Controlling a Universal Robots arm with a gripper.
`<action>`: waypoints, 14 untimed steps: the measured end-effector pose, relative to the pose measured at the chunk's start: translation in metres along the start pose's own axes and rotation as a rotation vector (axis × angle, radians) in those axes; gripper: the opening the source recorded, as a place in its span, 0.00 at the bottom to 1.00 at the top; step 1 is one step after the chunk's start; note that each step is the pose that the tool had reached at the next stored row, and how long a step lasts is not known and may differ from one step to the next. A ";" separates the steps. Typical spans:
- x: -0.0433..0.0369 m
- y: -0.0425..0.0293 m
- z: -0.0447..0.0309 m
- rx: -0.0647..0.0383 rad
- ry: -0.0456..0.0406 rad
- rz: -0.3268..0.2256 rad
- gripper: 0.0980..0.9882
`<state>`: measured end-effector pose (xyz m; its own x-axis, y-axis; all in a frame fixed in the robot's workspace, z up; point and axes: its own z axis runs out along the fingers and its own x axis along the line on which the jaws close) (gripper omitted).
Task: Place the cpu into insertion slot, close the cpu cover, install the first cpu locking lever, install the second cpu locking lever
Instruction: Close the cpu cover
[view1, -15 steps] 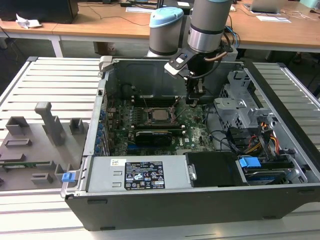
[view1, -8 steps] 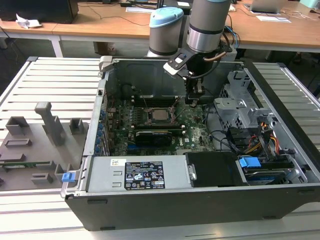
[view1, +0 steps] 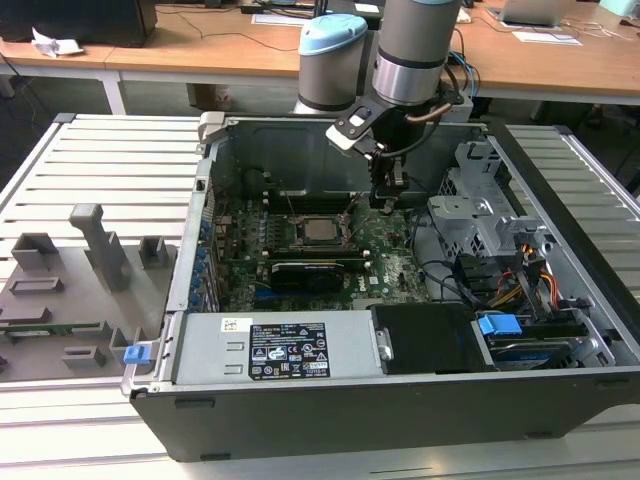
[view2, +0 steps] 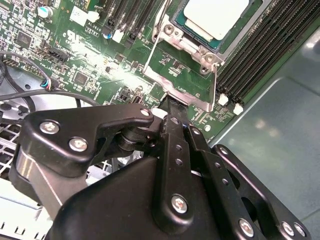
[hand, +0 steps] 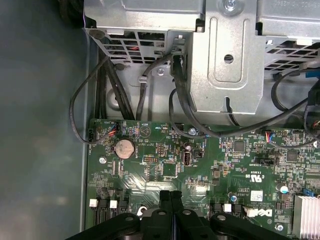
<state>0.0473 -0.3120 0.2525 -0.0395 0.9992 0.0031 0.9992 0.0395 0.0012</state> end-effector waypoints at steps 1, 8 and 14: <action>0.0000 -0.0002 0.0000 0.000 0.0000 0.000 0.01; 0.0000 -0.0009 0.0000 0.000 0.0000 0.000 0.01; 0.0001 -0.0016 0.0000 0.000 0.0000 0.000 0.01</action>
<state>0.0457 -0.3120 0.2524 -0.0393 0.9992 0.0031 0.9992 0.0393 0.0013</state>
